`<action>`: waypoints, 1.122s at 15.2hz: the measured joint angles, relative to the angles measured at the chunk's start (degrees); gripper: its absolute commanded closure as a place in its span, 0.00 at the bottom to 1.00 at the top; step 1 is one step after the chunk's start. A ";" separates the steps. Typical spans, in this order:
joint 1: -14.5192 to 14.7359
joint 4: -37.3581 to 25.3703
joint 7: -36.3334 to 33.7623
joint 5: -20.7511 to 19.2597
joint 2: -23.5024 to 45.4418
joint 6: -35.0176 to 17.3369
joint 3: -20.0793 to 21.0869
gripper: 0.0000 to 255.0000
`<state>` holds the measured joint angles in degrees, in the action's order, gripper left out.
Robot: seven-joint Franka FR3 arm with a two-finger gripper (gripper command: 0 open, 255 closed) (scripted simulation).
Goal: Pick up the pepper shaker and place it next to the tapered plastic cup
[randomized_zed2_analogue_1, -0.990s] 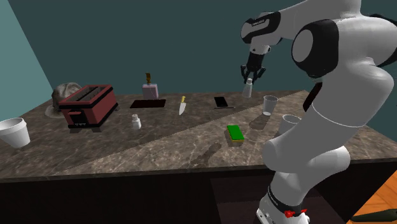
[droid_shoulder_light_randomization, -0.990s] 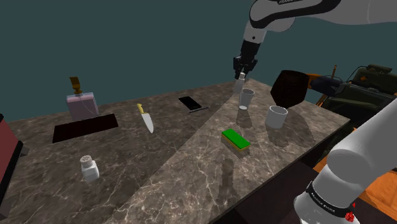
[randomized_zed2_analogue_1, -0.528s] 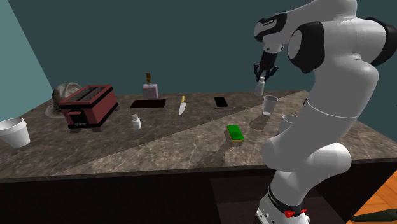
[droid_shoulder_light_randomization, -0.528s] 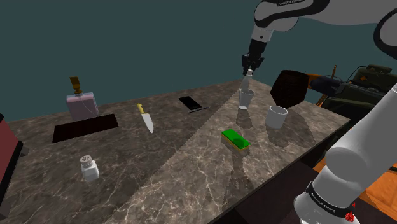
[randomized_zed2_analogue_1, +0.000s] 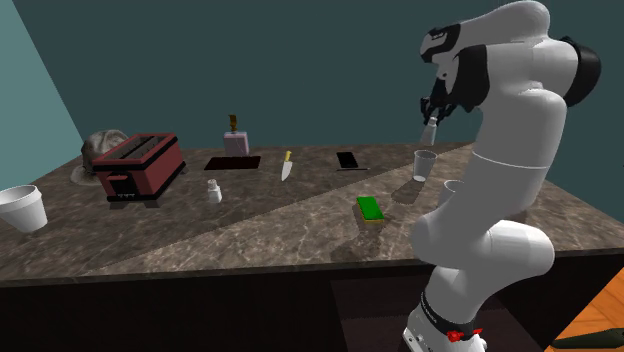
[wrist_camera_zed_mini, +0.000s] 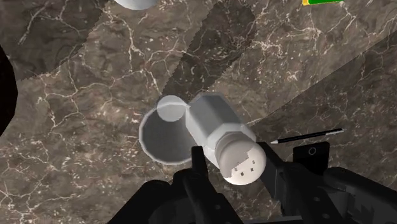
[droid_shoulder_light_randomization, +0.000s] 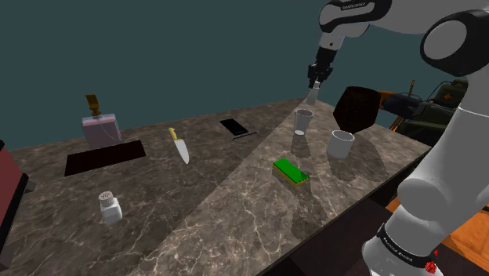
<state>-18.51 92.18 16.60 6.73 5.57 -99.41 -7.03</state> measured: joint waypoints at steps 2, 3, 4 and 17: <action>-1.52 -4.42 2.46 0.64 3.52 1.19 -1.07 1.00; -2.23 -6.92 3.50 0.98 5.38 1.97 -1.48 1.00; -3.05 -9.24 4.63 1.32 7.08 2.76 -1.92 1.00; -10.29 -31.25 11.80 4.76 24.51 8.43 -3.64 1.00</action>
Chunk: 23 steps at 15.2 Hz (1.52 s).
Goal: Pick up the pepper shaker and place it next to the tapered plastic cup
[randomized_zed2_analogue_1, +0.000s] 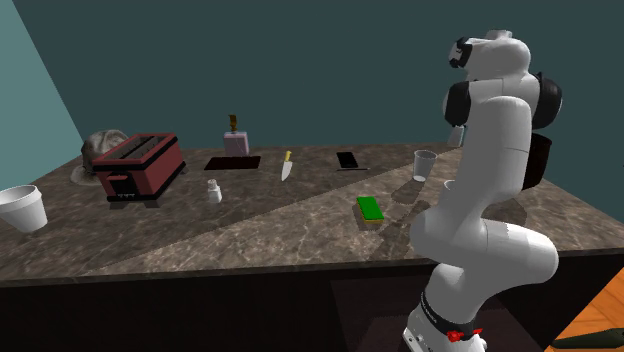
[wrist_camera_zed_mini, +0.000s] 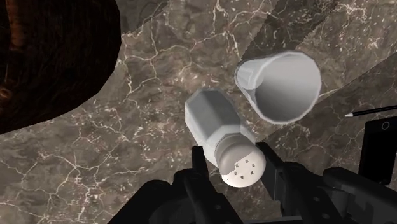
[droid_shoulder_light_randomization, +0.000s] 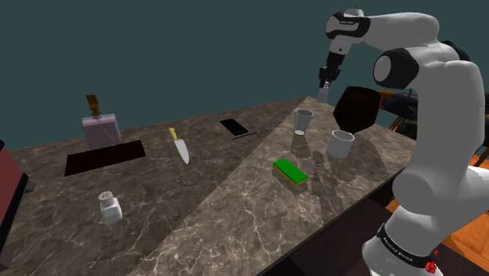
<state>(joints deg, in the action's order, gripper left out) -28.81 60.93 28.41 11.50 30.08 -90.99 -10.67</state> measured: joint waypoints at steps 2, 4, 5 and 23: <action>0.25 2.51 0.21 -0.06 -0.55 -1.94 -0.02 1.00; 0.36 4.32 0.44 -0.06 -0.71 -3.59 -0.03 1.00; 0.36 5.34 0.67 -0.05 -0.77 -4.50 -0.05 1.00; 1.41 19.77 2.32 0.39 -1.17 -18.41 0.18 1.00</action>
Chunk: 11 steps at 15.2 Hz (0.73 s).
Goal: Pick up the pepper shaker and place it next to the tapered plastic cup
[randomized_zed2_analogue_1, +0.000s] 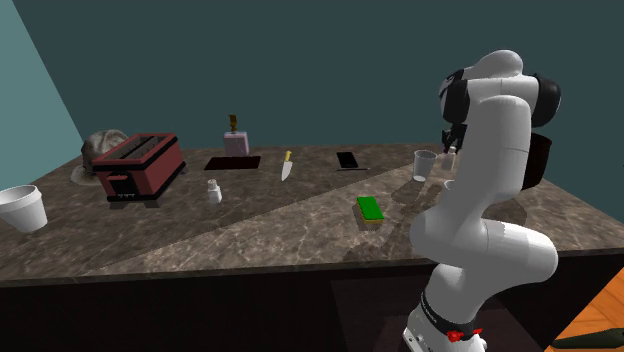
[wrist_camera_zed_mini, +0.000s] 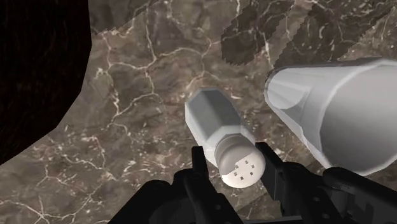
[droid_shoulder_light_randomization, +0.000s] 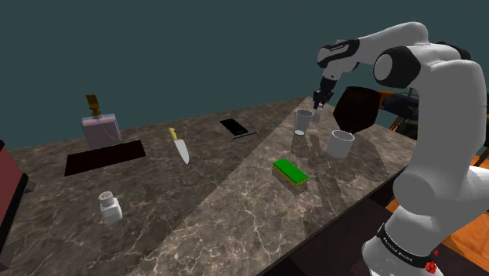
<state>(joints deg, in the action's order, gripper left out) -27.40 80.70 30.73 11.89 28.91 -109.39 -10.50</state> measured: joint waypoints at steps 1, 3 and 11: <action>-0.05 0.60 0.20 0.08 0.16 -0.74 0.01 1.00; -0.04 0.95 0.31 0.24 0.92 -1.84 0.10 1.00; 0.03 3.50 0.83 0.59 1.70 -5.15 0.26 1.00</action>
